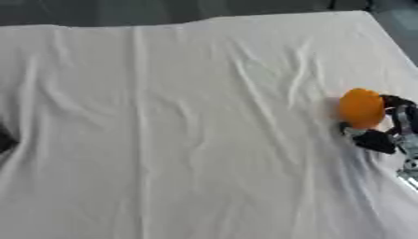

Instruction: Pick up the objects with one hand, pass them to the other hand, and then place them into the box on the other side of the table.

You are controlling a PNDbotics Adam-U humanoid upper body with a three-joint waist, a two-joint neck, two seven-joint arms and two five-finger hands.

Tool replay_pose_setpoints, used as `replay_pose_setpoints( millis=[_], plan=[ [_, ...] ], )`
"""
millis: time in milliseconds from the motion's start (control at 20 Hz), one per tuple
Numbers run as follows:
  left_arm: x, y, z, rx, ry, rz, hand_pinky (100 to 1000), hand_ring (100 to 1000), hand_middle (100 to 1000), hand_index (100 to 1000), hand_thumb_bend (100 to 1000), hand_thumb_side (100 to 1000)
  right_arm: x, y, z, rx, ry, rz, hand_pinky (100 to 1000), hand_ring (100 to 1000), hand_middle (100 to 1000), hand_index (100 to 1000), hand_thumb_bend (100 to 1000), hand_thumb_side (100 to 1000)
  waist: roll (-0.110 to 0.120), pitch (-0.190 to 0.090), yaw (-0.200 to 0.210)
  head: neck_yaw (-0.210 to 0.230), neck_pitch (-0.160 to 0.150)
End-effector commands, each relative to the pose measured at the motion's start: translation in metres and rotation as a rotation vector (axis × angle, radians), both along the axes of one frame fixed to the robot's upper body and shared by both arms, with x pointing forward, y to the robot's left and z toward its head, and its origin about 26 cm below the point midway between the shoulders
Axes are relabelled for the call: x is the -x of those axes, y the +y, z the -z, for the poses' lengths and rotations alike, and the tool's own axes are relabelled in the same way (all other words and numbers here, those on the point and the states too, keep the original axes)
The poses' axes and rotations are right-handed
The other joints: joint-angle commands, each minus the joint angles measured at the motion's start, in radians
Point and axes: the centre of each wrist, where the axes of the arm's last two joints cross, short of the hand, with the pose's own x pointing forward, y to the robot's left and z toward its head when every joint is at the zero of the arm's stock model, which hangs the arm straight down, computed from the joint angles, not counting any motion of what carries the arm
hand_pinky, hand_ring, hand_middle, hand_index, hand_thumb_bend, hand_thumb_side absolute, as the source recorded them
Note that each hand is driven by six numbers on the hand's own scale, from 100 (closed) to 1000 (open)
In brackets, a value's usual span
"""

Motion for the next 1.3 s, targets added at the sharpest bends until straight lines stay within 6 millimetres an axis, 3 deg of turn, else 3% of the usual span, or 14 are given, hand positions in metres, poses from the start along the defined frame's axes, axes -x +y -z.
replay_pose_setpoints(
  millis=[50,250,550,950,1300],
  plan=[
    [0.005,0.008,-0.013,-0.023,-0.044,-0.028,862,683,623,649,135,353,0.000,-0.002,-0.007,0.206,0.008,0.464,301,739,573,687,437,100,-0.009,-0.004,-0.001,-0.004,-0.013],
    [0.005,0.009,-0.012,-0.024,-0.041,-0.031,862,683,624,649,136,354,-0.003,-0.003,-0.012,0.206,-0.014,0.461,193,656,477,565,381,100,-0.008,-0.006,-0.002,-0.003,-0.013],
    [0.004,0.011,-0.011,-0.027,-0.038,-0.039,860,684,625,650,137,352,-0.003,-0.004,-0.016,0.192,-0.051,0.435,152,618,430,501,370,100,-0.010,-0.008,-0.003,-0.002,-0.009],
    [0.003,0.014,-0.008,-0.035,-0.027,-0.050,860,685,624,650,138,348,-0.001,-0.007,-0.017,0.110,-0.082,0.377,156,620,449,534,369,100,-0.015,-0.024,-0.008,0.005,0.007],
    [0.003,0.015,-0.005,-0.040,-0.006,-0.055,864,682,621,647,126,352,0.002,-0.013,-0.023,0.095,-0.116,0.333,169,623,474,578,342,100,-0.019,-0.055,-0.020,0.016,0.030]
  ],
)
